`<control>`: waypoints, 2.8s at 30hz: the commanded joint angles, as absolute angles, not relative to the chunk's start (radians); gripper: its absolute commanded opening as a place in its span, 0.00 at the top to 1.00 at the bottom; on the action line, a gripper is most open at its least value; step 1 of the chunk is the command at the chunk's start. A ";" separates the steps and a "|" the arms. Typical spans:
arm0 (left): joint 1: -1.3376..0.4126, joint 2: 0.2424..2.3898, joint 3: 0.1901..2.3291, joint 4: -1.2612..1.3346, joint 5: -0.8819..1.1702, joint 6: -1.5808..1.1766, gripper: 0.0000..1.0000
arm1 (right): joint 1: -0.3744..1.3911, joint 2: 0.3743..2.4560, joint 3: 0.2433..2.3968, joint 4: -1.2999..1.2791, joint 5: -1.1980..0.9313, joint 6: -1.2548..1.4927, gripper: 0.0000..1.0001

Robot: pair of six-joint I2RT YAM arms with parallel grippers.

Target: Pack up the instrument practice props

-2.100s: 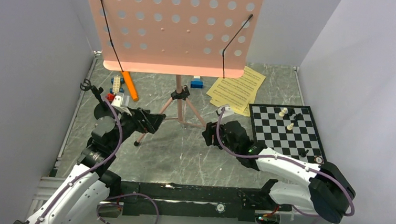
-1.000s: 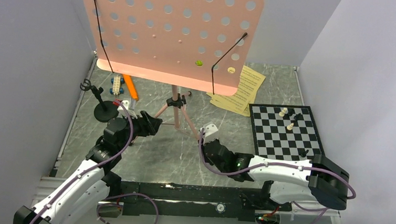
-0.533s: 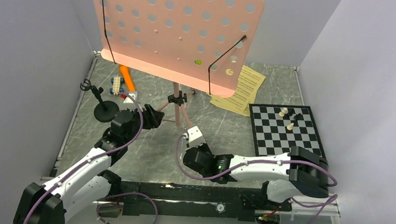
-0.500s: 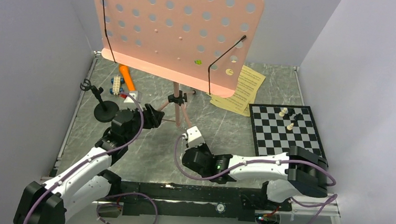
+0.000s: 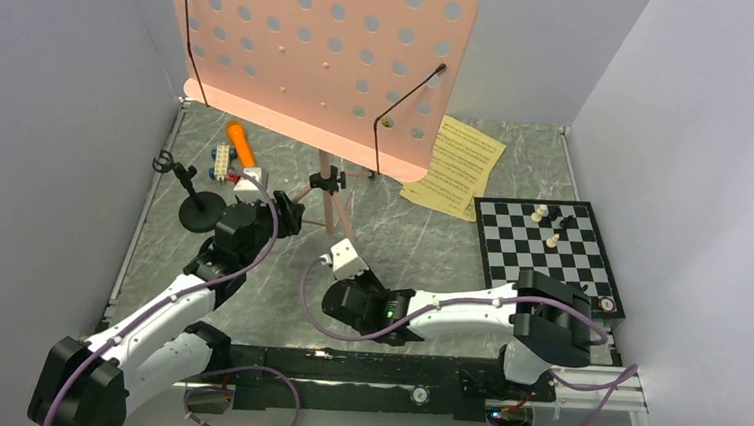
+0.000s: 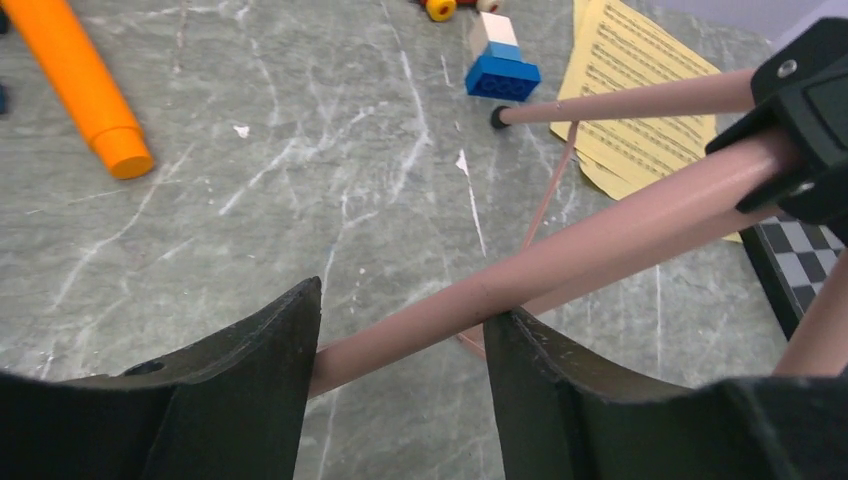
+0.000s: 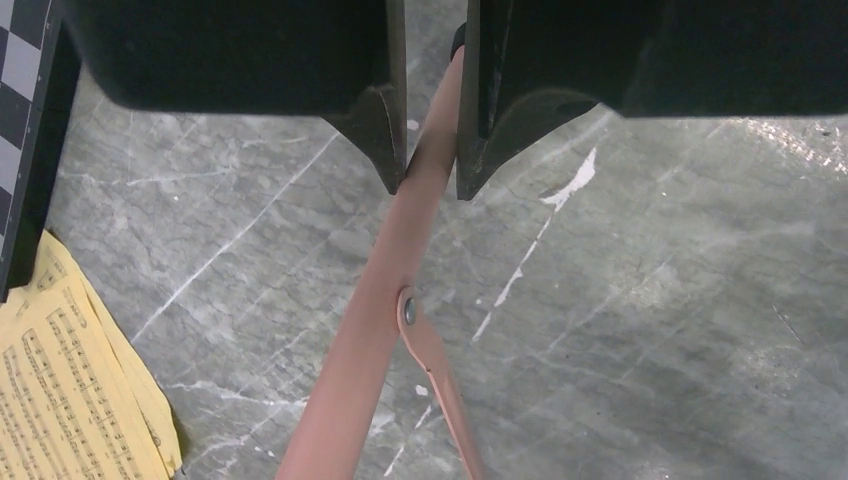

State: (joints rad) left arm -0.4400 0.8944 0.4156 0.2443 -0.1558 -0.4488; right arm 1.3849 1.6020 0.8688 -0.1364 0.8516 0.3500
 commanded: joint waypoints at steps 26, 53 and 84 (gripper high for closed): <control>-0.465 0.565 0.389 0.555 -0.012 -0.454 0.11 | 1.062 1.062 0.711 -0.115 0.178 0.562 0.34; -0.465 0.976 0.690 0.725 0.117 -0.306 0.60 | 0.594 1.359 0.886 0.451 -0.573 0.822 0.37; -0.465 0.895 0.614 0.619 0.104 -0.275 1.00 | 0.666 1.678 1.187 0.379 -0.631 0.670 0.79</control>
State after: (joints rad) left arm -0.4664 0.9195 0.6300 0.6720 0.1162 -0.2485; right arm 0.6586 1.6730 1.1641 0.3939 -0.6250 0.7166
